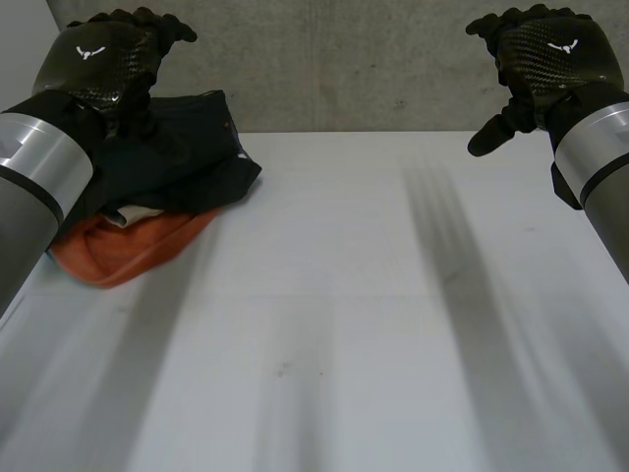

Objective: Fold the laundry.

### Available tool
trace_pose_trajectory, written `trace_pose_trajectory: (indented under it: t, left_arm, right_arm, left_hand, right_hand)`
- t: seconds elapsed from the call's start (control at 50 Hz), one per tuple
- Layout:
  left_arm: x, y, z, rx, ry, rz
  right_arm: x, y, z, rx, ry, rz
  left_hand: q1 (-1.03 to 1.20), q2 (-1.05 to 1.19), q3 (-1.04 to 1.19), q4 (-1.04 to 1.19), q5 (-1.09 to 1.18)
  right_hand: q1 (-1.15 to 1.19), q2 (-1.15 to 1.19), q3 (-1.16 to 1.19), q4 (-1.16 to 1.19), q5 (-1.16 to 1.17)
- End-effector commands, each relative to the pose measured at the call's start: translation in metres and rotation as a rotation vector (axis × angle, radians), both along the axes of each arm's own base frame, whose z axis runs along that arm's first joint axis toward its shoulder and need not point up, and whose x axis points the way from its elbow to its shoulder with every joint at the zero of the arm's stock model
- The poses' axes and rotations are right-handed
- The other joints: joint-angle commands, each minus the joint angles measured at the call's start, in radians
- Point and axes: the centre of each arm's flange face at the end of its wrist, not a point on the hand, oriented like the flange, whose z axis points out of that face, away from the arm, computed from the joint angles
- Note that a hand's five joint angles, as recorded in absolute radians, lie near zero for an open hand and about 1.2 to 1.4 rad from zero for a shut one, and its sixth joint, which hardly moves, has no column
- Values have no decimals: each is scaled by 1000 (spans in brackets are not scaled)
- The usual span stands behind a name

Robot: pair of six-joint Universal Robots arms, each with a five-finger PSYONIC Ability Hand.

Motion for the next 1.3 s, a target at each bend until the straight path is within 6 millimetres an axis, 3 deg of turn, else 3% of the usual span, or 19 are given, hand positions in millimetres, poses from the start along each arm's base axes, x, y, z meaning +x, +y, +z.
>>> trace_pose_trajectory:
  t: [0.02, 0.16, 0.32, 0.42, 0.56, 0.62, 0.64, 0.7, 0.78, 0.86, 0.94, 0.96, 1.02, 1.04, 1.1, 1.12, 1.16, 1.2, 1.3]
  left_arm:
    - [-5, -16, -12, 20, -8, 0]
    - [-4, -57, -34, 35, -15, 45]
    - [23, -146, -78, 47, -38, 170]
    - [41, -200, -117, 15, -186, 284]
    - [53, -238, -150, -31, -319, 379]
    - [51, -246, -160, -43, -320, 378]
    - [49, -248, -160, -60, -317, 376]
    - [45, -249, -157, -92, -304, 375]
    - [28, -238, -148, -117, -288, 345]
    - [2, -202, -88, -205, -241, 289]
    - [-19, -156, -42, -275, -184, 222]
    - [-31, -130, -23, -302, -148, 178]
    - [-45, -91, -6, -308, -101, 109]
    - [-52, -67, -2, -293, -74, 59]
    - [-59, -30, -5, -257, -57, -14]
    - [-62, -7, -13, -227, -61, -60]
    - [-62, 15, -26, -190, -80, -101]
    - [-60, 45, -52, -124, -120, -151]
    - [-50, 84, -110, 24, -214, -213]
  right_arm:
    - [0, 0, -1, 1, 6, 0]
    - [2, 3, -2, -4, 25, 5]
    - [4, 1, -7, 5, 34, 8]
    - [5, -2, -14, 19, 52, 7]
    - [7, -5, -22, 34, 75, 10]
    - [9, -7, -27, 46, 82, 12]
    - [9, -8, -28, 49, 83, 12]
    - [10, -10, -30, 52, 94, 13]
    - [10, -11, -29, 41, 109, 10]
    - [7, -13, -28, 35, 112, 1]
    - [6, -13, -25, 29, 111, -2]
    - [6, -13, -24, 27, 110, -4]
    - [6, -13, -21, 20, 109, -3]
    - [5, -14, -21, 20, 112, -5]
    - [4, -14, -20, 10, 128, -8]
    - [4, -14, -19, 7, 135, -11]
    - [0, -16, -20, 6, 165, -22]
    - [-1, -16, -21, 10, 192, -26]
    - [-5, -14, -30, 49, 273, -30]
  left_hand:
    - [-103, -104, -100, -103, -100]
    - [-103, -104, -100, -103, -100]
    - [-103, -104, -100, -103, -100]
    - [-99, -100, -97, -100, -97]
    - [-64, -65, -62, -65, -62]
    - [190, 189, 193, 190, 193]
    - [566, 566, 569, 566, 569]
    - [1117, 1117, 1120, 1117, 1120]
    - [1119, 1118, 1121, 1118, 1121]
    - [1119, 1118, 1121, 1118, 1121]
    - [1119, 1118, 1121, 1118, 1121]
    - [1119, 1118, 1121, 1118, 1121]
    - [1119, 1118, 1121, 1118, 1121]
    - [1119, 1118, 1121, 1118, 1121]
    - [1119, 1118, 1121, 1118, 1121]
    - [1119, 1118, 1121, 1118, 1121]
    - [1119, 1118, 1121, 1118, 1121]
    - [1119, 1118, 1121, 1118, 1121]
    - [1119, 1118, 1121, 1118, 1121]
  right_hand:
    - [-66, -100, -103, -102, -99]
    - [-66, -100, -103, -102, -99]
    - [-66, -100, -103, -102, -99]
    - [-66, -100, -103, -102, -99]
    - [-66, -100, -103, -102, -99]
    - [-66, -100, -103, -102, -99]
    - [-66, -100, -103, -102, -99]
    - [-66, -100, -103, -102, -99]
    - [-66, -100, -103, -102, -99]
    - [-66, -100, -103, -102, -99]
    - [-66, -100, -103, -102, -99]
    - [-66, -100, -103, -102, -99]
    - [-66, -100, -103, -102, -99]
    - [-66, -100, -103, -102, -99]
    - [-66, -100, -103, -102, -99]
    - [-66, -100, -103, -102, -99]
    - [-66, -100, -103, -102, -99]
    - [-66, -100, -103, -102, -99]
    - [-66, -100, -103, -102, -99]
